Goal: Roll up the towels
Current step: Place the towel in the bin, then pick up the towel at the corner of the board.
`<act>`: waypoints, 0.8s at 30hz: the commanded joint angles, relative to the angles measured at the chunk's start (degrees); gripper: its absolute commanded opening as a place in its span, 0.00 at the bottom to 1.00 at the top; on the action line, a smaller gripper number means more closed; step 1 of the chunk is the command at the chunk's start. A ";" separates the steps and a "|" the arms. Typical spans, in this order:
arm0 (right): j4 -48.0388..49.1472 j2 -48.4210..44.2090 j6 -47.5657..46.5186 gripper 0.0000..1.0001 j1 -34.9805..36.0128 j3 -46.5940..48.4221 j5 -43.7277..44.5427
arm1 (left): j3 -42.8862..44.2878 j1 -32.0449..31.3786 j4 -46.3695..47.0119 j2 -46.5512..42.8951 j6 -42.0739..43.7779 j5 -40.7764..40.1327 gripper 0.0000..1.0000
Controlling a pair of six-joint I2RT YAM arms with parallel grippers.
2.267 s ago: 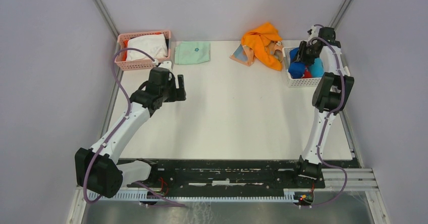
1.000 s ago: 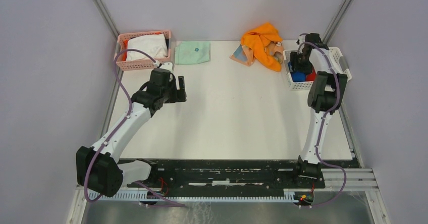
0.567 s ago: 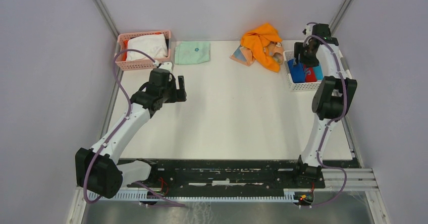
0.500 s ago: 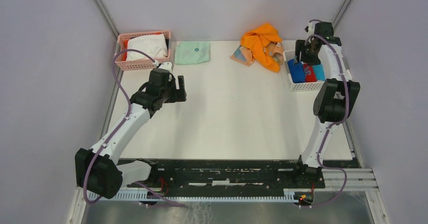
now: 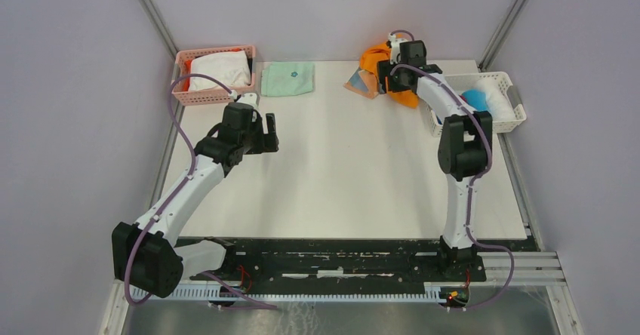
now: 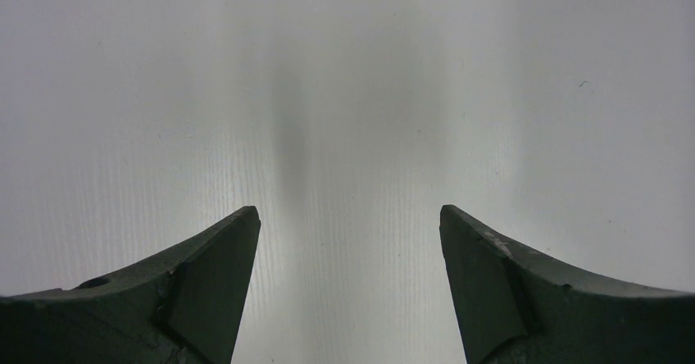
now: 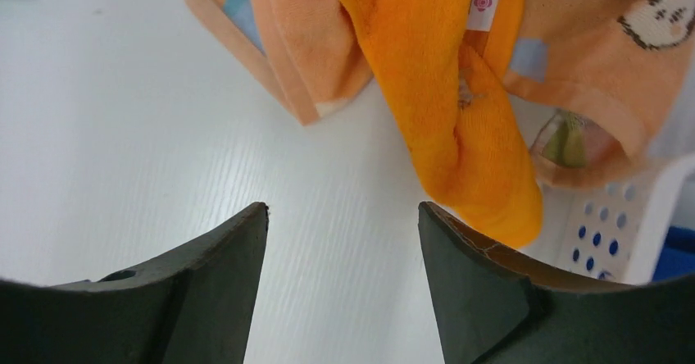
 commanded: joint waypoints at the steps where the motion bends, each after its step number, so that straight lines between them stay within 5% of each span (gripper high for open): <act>1: 6.01 7.38 -2.92 0.75 -0.89 7.47 7.22 | -0.32 0.00 1.88 -1.27 2.71 0.40 0.87; 9: 7.99 17.22 -8.39 0.68 -0.90 14.47 12.43 | -0.23 0.00 1.78 0.03 2.71 0.74 0.87; 12: 5.80 19.06 -8.74 0.54 -0.85 17.98 10.69 | -0.24 0.02 1.82 0.46 2.76 0.68 0.87; 19: 4.94 9.30 -9.70 0.01 -0.63 20.15 8.01 | -0.11 0.02 1.86 0.04 2.67 0.86 0.87; 24: 3.93 -1.40 -9.71 0.01 0.53 20.93 6.99 | -0.24 0.02 1.99 -1.44 2.37 1.61 0.87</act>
